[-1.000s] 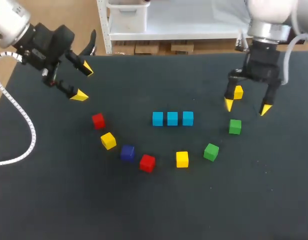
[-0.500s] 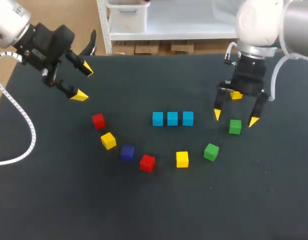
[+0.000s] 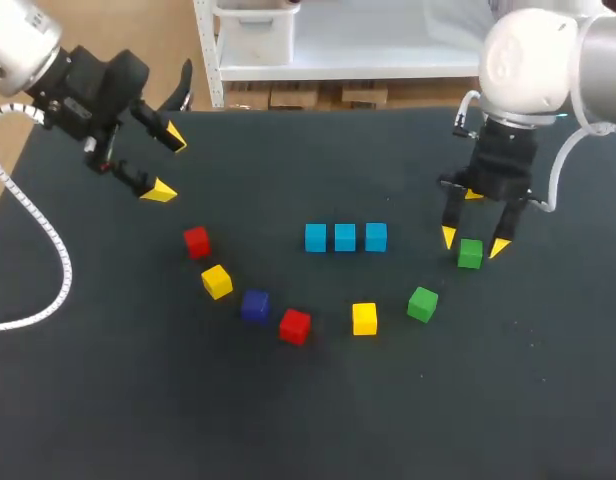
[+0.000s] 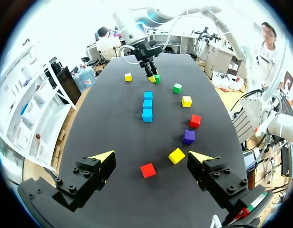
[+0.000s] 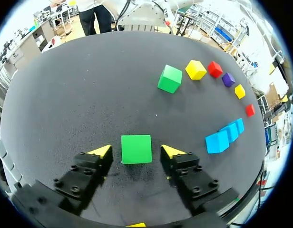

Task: Place the blue cubes, place green cubes on the blue cubes, place the yellow cubes on the green cubes, then place the red cubes on the yellow cubes, and place purple cube on the red cubes.

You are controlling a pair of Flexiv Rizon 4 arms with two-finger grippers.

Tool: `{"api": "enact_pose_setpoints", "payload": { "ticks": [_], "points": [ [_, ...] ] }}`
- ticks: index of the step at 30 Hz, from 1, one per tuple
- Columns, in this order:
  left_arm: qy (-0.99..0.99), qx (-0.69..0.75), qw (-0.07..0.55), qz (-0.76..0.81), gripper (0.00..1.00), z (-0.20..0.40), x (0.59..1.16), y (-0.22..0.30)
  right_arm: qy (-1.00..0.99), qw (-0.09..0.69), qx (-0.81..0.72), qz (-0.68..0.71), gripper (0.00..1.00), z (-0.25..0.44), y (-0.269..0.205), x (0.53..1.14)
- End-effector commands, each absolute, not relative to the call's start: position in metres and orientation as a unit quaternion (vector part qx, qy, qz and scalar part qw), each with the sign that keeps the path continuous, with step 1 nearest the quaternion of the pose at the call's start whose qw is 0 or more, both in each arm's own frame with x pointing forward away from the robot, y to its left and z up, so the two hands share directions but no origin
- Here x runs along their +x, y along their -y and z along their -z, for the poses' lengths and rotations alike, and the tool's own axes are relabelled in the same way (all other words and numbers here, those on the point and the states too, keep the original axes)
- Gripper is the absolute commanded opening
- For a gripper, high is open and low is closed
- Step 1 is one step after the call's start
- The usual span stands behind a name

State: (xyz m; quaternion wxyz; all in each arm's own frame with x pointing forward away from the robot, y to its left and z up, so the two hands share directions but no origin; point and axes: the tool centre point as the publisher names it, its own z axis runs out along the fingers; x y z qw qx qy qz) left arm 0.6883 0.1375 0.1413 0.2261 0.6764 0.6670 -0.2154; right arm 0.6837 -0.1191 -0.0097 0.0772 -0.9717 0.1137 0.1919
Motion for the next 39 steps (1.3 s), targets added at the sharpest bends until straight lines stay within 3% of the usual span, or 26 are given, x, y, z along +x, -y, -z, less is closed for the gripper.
{"api": "enact_pose_setpoints", "payload": {
  "ticks": [1, 2, 6, 7, 15, 23, 39],
  "points": [
    [-0.666, 0.677, 0.228, 0.216, 1.0, -0.141, 0.688, -0.139, -0.114, 0.076, -0.972, -0.191, 0.4, 0.01, 0.12, 0.684],
    [-0.666, 0.677, 0.228, 0.216, 1.0, -0.141, 0.688, -0.139, -0.114, 0.075, -0.972, -0.191, 0.29, 0.011, 0.12, 0.684],
    [-0.666, 0.677, 0.228, 0.216, 1.0, -0.141, 0.688, -0.139, -0.114, 0.073, -0.972, -0.192, 0.16, 0.011, 0.12, 0.685],
    [-0.666, 0.677, 0.228, 0.216, 1.0, -0.141, 0.688, -0.139, -0.113, 0.073, -0.972, -0.192, 0.0, 0.011, 0.12, 0.685],
    [-0.666, 0.677, 0.228, 0.216, 1.0, -0.141, 0.688, -0.139, -0.205, 0.073, -0.955, -0.202, 0.0, 0.005, 0.109, 0.681],
    [-0.666, 0.677, 0.228, 0.216, 1.0, -0.141, 0.688, -0.139, -0.431, 0.16, -0.853, -0.247, 0.0, 0.006, 0.089, 0.661],
    [-0.666, 0.677, 0.228, 0.216, 1.0, -0.141, 0.688, -0.139, -0.746, 0.197, -0.623, -0.129, 0.0, 0.011, 0.075, 0.648]
  ]
}}
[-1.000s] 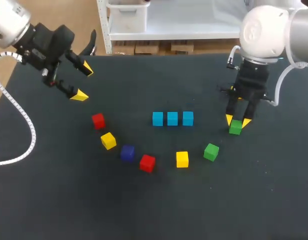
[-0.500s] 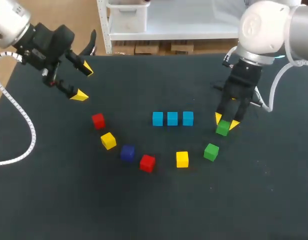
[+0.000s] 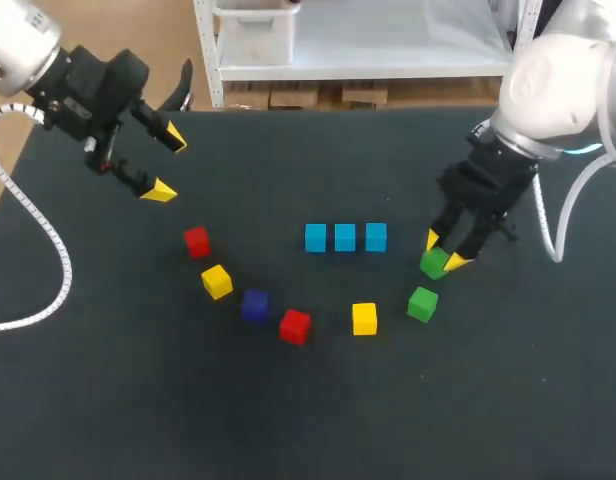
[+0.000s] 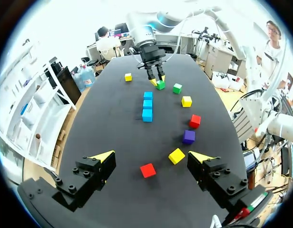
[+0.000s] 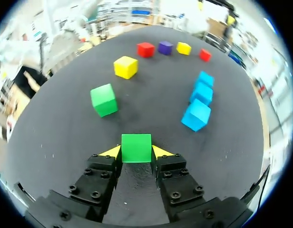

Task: Place the blue cubes, place green cubes on the blue cubes, place the yellow cubes on the green cubes, then place the red cubes on the yellow cubes, and place purple cube on the red cubes.

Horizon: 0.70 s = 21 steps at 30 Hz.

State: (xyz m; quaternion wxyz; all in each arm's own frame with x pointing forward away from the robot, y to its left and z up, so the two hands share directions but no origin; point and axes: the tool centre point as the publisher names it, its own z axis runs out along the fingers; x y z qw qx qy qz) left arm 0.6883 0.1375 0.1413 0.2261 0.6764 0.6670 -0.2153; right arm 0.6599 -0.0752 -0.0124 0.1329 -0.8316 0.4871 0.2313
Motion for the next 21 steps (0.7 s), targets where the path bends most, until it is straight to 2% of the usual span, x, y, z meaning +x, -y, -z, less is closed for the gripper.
{"api": "enact_pose_setpoints", "payload": {
  "ticks": [1, 8, 21],
  "points": [
    [-0.666, 0.677, 0.228, 0.216, 1.0, -0.141, 0.688, -0.139, -0.759, 0.201, -0.604, -0.137, 0.0, 0.011, 0.075, 0.648],
    [-0.666, 0.677, 0.228, 0.216, 1.0, -0.141, 0.688, -0.139, -0.808, 0.214, -0.536, -0.118, 0.0, -0.005, 0.084, 0.652],
    [-0.666, 0.677, 0.228, 0.216, 1.0, -0.141, 0.688, -0.139, -0.81, 0.219, -0.537, -0.079, 0.0, -0.042, 0.076, 0.652]
  ]
}}
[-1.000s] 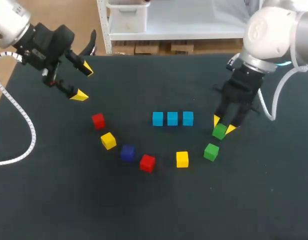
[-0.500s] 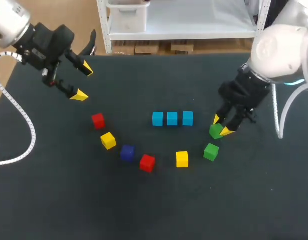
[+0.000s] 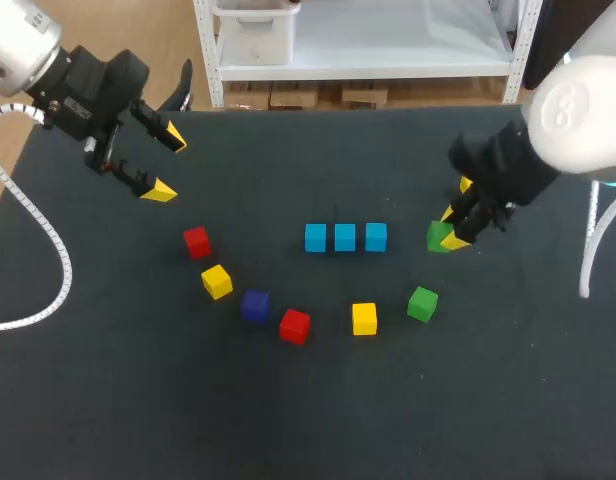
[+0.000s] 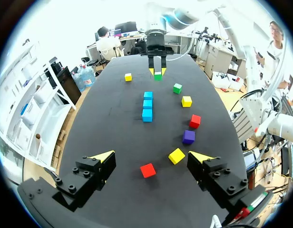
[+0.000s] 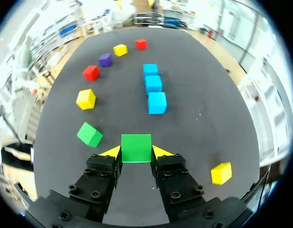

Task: Place the blue cubes, place green cubes on the blue cubes, place the yellow cubes on the green cubes, then place the red cubes on the yellow cubes, and place purple cube on the red cubes.

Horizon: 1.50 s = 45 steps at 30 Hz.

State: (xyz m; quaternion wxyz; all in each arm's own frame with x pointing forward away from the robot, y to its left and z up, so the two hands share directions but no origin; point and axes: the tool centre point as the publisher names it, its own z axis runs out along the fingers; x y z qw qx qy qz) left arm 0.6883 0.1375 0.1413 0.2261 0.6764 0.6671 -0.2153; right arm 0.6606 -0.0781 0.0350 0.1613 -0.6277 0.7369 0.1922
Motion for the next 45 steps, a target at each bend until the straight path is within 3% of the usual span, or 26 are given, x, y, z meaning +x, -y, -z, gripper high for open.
{"api": "enact_pose_setpoints", "payload": {
  "ticks": [1, 45],
  "points": [
    [-0.666, 0.677, 0.228, 0.216, 1.0, -0.141, 0.688, -0.139, -0.81, 0.219, -0.538, -0.077, 0.0, -0.043, 0.076, 0.652],
    [-0.666, 0.677, 0.228, 0.216, 1.0, -0.141, 0.688, -0.139, -0.721, 0.21, -0.648, -0.125, 0.0, -0.047, 0.06, 0.663]
  ]
}}
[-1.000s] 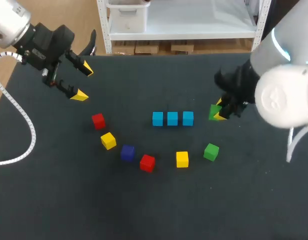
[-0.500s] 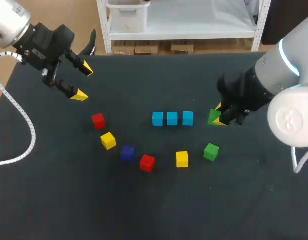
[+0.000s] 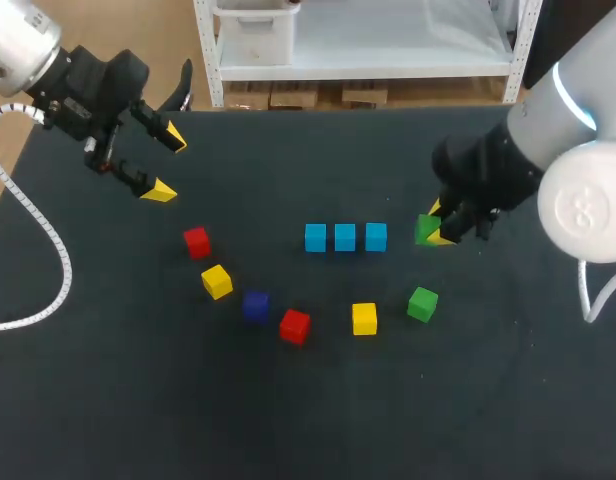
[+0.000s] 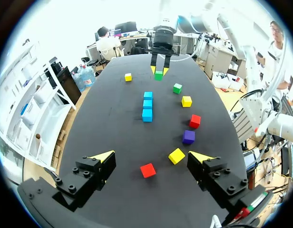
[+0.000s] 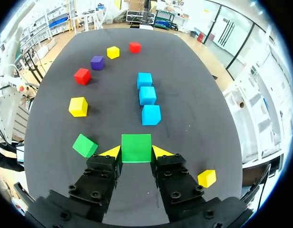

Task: Place the blue cubes, place green cubes on the blue cubes, place the yellow cubes on the green cubes, then place the red cubes on the yellow cubes, and place purple cube on the red cubes.

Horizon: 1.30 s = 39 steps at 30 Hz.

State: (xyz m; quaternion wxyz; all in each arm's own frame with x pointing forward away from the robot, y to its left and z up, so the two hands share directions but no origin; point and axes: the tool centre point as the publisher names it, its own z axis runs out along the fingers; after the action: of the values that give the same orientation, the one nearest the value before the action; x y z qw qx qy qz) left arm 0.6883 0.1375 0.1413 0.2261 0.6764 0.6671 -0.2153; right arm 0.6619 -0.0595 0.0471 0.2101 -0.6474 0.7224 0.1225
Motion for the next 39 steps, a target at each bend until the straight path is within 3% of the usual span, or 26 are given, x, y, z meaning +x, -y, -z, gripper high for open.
{"api": "enact_pose_setpoints", "payload": {
  "ticks": [1, 17, 39],
  "points": [
    [-0.666, 0.677, 0.228, 0.216, 1.0, -0.141, 0.688, -0.139, -0.721, 0.21, -0.648, -0.125, 0.0, -0.047, 0.06, 0.663],
    [-0.666, 0.677, 0.228, 0.216, 1.0, -0.141, 0.688, -0.139, -0.697, 0.182, -0.692, -0.051, 0.0, -0.046, 0.036, 0.671],
    [-0.666, 0.677, 0.228, 0.216, 1.0, -0.141, 0.688, -0.139, -0.718, 0.182, -0.668, -0.065, 0.0, -0.044, -0.01, 0.693]
  ]
}}
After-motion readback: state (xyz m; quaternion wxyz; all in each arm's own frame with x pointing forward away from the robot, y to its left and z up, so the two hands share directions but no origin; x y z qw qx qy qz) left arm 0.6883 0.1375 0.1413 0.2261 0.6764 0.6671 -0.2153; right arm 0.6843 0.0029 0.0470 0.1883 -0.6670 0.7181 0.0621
